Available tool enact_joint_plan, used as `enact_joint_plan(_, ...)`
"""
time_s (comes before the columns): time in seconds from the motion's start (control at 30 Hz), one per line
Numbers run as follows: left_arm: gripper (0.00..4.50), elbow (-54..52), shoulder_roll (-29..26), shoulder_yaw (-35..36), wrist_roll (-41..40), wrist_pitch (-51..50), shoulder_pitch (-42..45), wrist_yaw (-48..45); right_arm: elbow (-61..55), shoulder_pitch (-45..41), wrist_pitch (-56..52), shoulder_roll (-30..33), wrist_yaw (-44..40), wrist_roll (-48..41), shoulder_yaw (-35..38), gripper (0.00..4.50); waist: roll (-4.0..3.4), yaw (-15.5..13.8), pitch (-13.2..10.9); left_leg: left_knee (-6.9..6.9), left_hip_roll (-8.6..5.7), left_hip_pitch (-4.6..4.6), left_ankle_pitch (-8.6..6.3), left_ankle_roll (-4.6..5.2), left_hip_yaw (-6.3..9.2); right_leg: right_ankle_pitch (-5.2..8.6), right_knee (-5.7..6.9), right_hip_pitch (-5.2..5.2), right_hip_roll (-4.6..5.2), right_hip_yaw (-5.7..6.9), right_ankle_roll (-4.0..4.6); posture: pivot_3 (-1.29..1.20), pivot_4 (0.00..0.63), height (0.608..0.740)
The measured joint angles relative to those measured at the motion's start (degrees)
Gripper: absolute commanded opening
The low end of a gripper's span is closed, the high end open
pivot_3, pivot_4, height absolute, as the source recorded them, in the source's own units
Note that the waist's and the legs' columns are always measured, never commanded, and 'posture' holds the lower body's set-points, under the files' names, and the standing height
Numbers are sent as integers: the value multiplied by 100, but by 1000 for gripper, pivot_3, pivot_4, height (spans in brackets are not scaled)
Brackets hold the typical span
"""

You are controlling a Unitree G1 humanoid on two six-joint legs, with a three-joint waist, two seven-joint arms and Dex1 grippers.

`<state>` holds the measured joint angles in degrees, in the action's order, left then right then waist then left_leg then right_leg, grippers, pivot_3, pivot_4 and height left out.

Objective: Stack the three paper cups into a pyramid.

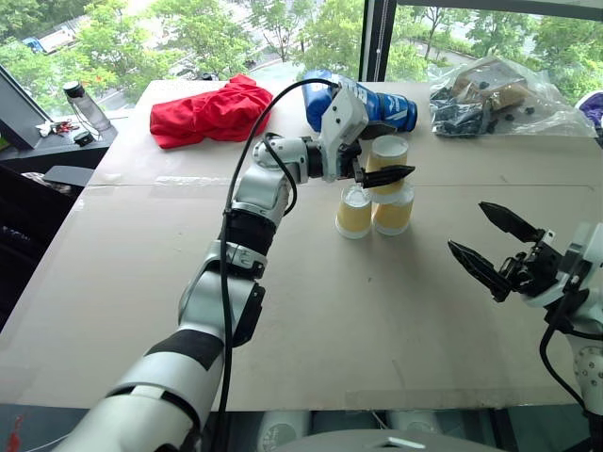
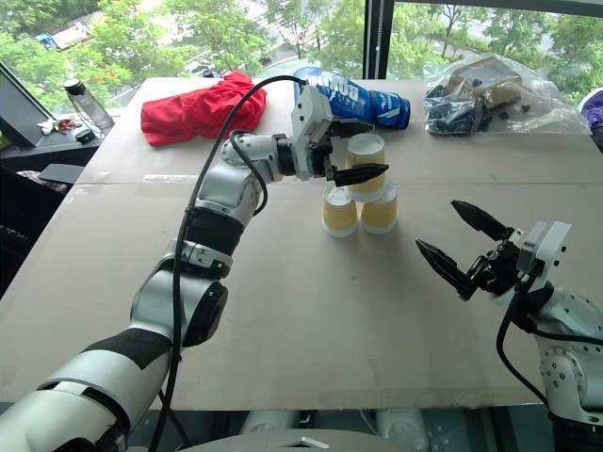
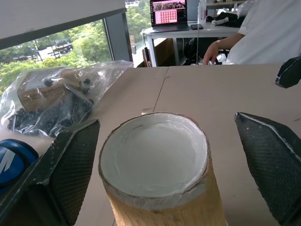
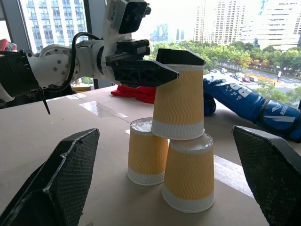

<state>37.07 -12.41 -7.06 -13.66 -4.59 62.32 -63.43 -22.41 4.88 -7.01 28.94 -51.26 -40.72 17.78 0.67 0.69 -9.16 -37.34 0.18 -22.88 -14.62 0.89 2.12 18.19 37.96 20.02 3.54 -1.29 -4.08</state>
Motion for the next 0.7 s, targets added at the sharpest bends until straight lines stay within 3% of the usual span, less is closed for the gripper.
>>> enact_joint_plan(0.23,4438,-458,-130,208,-151,-342,-129,67,-3,4,-25,1,39,0,0,4500,0,2,0,0,2,-1,6,-9,0,0,0,0,1,0,0,0,150,740)
enact_joint_plan(0.5,4438,-2826,-573,1121,-1643,-1395,-571,-26,65,49,-23,27,-77,29,-91,4500,-8,28,2,0,21,13,10,-17,-4,0,5,-4,0,-10,0,0,150,740)
enact_joint_plan(0.6,4438,-3563,-964,1405,-2083,-1921,-1311,95,439,63,139,28,-266,235,-159,4500,-15,30,6,0,21,20,9,-16,-9,0,8,-6,1,-15,0,0,150,740)
enact_joint_plan(0.7,4438,-4241,-1627,1431,-1902,-2171,-2993,323,1069,111,540,23,-465,603,-177,4500,-25,51,8,6,22,24,9,-16,-14,0,8,-6,1,-24,1,0,150,740)
